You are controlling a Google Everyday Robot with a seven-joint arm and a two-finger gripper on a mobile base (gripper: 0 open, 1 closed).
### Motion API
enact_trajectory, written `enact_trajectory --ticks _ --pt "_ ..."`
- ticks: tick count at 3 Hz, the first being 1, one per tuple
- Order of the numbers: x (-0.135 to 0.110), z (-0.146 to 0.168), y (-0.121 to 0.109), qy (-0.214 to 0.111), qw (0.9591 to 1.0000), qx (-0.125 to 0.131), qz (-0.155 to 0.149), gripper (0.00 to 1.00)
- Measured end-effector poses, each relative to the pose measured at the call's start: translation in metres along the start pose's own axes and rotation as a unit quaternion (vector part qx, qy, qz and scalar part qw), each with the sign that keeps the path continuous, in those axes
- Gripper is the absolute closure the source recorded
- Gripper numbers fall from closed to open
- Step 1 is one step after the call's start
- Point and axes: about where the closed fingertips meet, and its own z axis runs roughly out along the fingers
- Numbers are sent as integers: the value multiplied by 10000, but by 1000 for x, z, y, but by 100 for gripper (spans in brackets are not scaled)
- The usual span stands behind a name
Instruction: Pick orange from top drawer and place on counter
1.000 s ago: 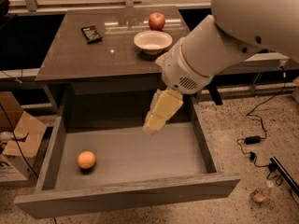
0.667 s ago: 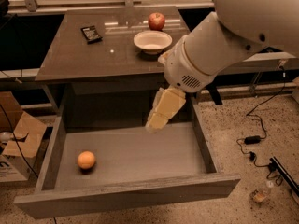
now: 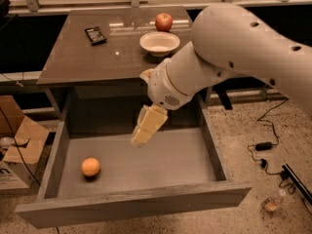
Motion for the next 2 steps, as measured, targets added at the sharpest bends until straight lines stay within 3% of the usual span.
enact_trajectory --ticks 2 --pt "-5 101 10 -469 9980 -428 -6 0"
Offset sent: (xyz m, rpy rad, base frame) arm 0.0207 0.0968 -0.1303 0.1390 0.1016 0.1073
